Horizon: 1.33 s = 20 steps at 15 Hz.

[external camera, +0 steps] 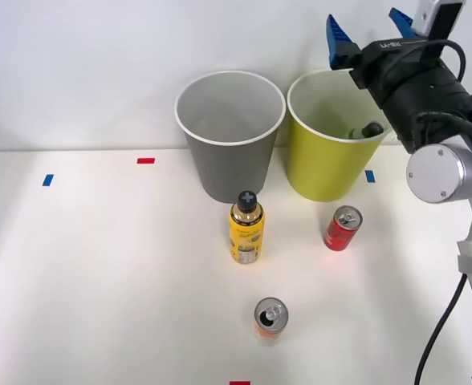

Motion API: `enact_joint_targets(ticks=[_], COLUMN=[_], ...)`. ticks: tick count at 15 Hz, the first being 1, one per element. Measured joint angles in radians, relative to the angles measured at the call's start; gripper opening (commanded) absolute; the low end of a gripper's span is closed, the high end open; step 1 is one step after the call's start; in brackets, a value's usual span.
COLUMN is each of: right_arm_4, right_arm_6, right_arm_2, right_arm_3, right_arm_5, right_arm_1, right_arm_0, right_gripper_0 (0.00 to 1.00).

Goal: Put cans in the gray bin, plastic bottles in the light green bin

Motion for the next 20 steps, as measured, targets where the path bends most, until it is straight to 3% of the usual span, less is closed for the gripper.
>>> enact_joint_targets(ticks=[5,9,15,20], right_arm_4=[0.012,0.017,0.019,0.037], right_arm_6=[0.015,0.021,0.036,0.043], right_arm_2=[-0.028,-0.053,-0.051,-0.05], right_arm_3=[-0.304,-0.474,-0.608,-0.637], right_arm_5=[-0.002,-0.026,-0.303,-0.493], right_arm_1=[-0.009,0.004,0.061,0.066], right_arm_0=[0.252,0.486,0.912,1.182], right_gripper_0=[1.0,1.0,1.0,1.0])
